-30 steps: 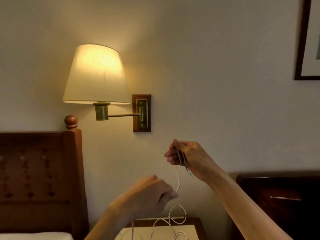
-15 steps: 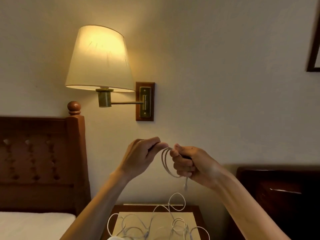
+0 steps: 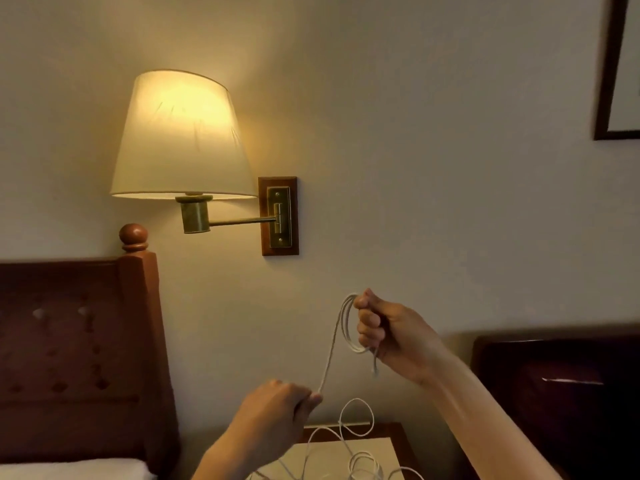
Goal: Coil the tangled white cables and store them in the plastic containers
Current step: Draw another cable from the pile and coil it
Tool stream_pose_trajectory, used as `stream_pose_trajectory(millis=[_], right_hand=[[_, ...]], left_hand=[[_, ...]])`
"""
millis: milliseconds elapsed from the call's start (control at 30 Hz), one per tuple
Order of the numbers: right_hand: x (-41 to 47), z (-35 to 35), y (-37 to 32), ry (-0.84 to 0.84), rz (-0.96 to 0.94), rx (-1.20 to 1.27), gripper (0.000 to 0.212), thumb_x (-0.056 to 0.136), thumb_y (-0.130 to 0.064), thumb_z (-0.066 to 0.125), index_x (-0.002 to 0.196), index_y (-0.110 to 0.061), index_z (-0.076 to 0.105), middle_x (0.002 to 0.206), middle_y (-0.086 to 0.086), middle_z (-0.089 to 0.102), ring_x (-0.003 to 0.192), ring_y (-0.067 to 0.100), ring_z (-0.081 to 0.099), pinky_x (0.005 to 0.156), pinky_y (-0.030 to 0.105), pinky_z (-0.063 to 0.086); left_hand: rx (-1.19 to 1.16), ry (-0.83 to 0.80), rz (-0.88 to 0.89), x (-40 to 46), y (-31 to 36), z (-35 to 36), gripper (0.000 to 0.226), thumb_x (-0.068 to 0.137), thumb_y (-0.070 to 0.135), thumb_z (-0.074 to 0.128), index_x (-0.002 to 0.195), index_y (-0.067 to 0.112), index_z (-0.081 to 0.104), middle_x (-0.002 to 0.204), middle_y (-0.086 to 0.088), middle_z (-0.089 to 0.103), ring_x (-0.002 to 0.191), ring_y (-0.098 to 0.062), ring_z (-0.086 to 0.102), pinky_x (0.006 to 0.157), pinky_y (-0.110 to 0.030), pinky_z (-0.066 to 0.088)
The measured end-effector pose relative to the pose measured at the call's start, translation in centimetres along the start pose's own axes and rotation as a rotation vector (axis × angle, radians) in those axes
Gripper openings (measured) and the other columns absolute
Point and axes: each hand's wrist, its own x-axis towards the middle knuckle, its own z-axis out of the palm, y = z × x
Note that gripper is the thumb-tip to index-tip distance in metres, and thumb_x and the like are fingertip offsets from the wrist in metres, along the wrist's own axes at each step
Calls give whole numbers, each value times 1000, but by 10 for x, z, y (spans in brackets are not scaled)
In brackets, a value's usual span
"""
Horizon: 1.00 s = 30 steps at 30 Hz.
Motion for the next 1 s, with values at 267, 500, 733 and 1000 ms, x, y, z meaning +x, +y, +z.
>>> stream_pose_trajectory(millis=[267, 500, 733, 1000], right_hand=[[0, 13, 44, 61, -127, -658, 34, 100, -29, 48, 79, -9, 64, 70, 9, 67, 62, 18, 60, 61, 25, 49], [-19, 20, 34, -78, -51, -675, 39, 104, -25, 36, 78, -9, 60, 51, 2, 51, 43, 12, 43, 46, 19, 36], [-19, 3, 3, -263, 119, 2, 35, 102, -25, 34, 75, -14, 52, 48, -8, 35, 39, 5, 29, 39, 18, 27], [-23, -6, -17, -279, 141, 172, 29, 99, -23, 41, 74, -14, 53, 50, -7, 36, 41, 5, 28, 42, 19, 29]], left_hand=[[30, 182, 393, -8, 57, -59, 42, 99, 51, 34, 82, 26, 63, 61, 12, 58, 50, -8, 50, 54, -24, 44], [-1, 486, 449, 17, 25, -70, 27, 97, 45, 46, 84, 27, 62, 62, 21, 54, 51, 5, 48, 54, -7, 37], [-329, 572, 331, 40, -18, -61, 47, 96, 54, 42, 71, 16, 54, 55, 8, 48, 45, -7, 45, 44, -31, 38], [-377, 602, 118, 23, -59, -20, 17, 99, 24, 45, 90, 22, 59, 68, 20, 53, 57, 0, 49, 54, -15, 36]])
